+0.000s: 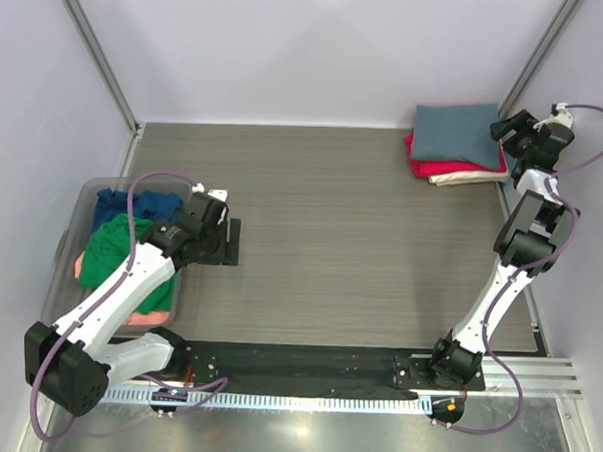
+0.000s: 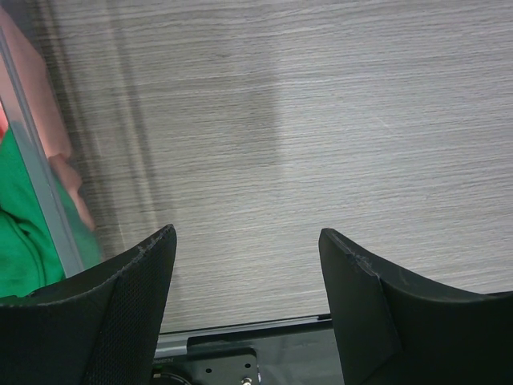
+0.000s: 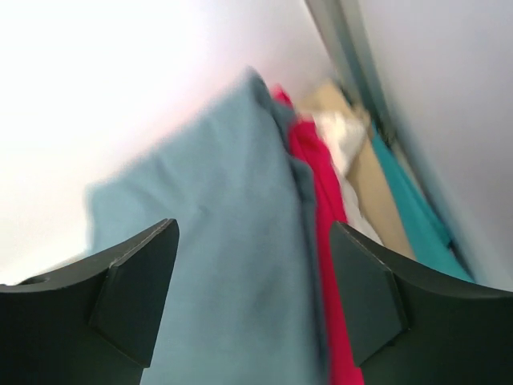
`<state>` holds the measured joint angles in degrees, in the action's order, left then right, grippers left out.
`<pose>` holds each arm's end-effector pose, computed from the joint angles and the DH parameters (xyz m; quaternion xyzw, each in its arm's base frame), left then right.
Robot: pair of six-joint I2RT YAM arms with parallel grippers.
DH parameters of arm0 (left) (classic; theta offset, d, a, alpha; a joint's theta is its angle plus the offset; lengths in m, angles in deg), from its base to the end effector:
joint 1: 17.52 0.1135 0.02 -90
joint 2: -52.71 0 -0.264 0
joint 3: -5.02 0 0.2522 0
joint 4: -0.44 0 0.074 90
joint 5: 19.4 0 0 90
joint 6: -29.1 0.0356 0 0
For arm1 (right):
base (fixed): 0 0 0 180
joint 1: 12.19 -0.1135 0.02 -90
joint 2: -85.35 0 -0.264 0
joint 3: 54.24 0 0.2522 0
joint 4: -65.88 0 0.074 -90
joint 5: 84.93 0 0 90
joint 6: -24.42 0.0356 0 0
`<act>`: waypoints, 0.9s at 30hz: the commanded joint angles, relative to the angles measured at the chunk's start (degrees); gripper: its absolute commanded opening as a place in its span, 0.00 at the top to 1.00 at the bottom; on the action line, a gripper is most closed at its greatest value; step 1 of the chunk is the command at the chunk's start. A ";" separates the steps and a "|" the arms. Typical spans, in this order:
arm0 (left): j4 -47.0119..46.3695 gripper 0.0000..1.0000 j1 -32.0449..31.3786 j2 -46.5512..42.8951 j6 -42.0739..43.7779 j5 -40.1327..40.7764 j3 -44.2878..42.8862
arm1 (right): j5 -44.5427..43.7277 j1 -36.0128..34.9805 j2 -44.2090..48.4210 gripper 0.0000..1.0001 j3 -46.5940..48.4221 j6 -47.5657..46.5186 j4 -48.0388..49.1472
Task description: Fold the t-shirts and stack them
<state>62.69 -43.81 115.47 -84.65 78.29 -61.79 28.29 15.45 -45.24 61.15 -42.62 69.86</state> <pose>0.1889 -0.0880 0.2732 0.0029 0.9597 -0.0572 0.2750 0.4847 -0.2380 0.2271 0.2081 0.7390 0.1300 0.6274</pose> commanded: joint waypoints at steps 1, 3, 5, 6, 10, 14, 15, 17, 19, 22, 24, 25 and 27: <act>-1.47 0.27 -0.26 -2.64 0.46 -0.47 -0.91 | -6.08 1.28 15.08 0.17 -0.89 3.58 5.74; -1.56 0.27 -0.26 -3.52 0.54 -0.48 -0.99 | -7.83 1.02 21.12 0.16 -1.78 4.89 5.12; -1.64 0.27 -0.17 -4.57 0.63 -0.48 -1.08 | -10.03 0.58 25.18 0.14 -3.36 7.87 4.24; -1.73 0.27 -0.17 -4.75 0.55 -0.39 -1.08 | -10.39 0.49 27.12 0.13 -3.88 8.76 3.97; -2.52 0.27 -0.26 -6.60 0.90 -1.00 -1.08 | -11.27 -2.05 40.10 0.06 -8.52 12.02 -1.46; -2.79 0.26 -0.26 -8.00 0.90 -0.39 -1.17 | -19.06 -11.18 50.39 0.02 -11.71 5.72 -17.35; -2.61 0.25 -0.26 -8.62 0.63 1.09 -1.34 | -20.40 -16.34 52.25 0.02 -12.76 3.69 -21.56; -2.61 0.24 -0.17 -9.41 0.63 2.51 -1.35 | -22.95 -20.25 58.76 0.01 -19.07 3.67 -27.13; -2.52 0.23 -0.26 -11.16 0.28 4.69 -1.43 | -22.96 -25.07 63.76 0.01 -29.04 4.02 -27.93; -2.61 0.21 -0.17 -13.53 0.02 8.38 -1.35 | -24.02 -27.64 74.13 0.00 -44.07 4.81 -26.45; -2.96 0.19 -0.26 -16.61 -0.07 10.94 -1.17 | -20.34 -29.22 81.40 0.00 -50.79 8.49 -26.09; -3.14 0.17 -0.26 -17.84 -0.16 12.08 -0.91 | -18.58 -29.22 83.28 0.00 -55.17 9.98 -28.17; -4.19 0.08 -0.26 -22.41 0.10 16.30 0.23 | -13.58 -29.22 86.10 0.00 -58.37 12.10 -30.56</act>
<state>61.73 -43.83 98.03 -84.38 87.03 -61.75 9.62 -13.33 36.25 6.20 -34.46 42.47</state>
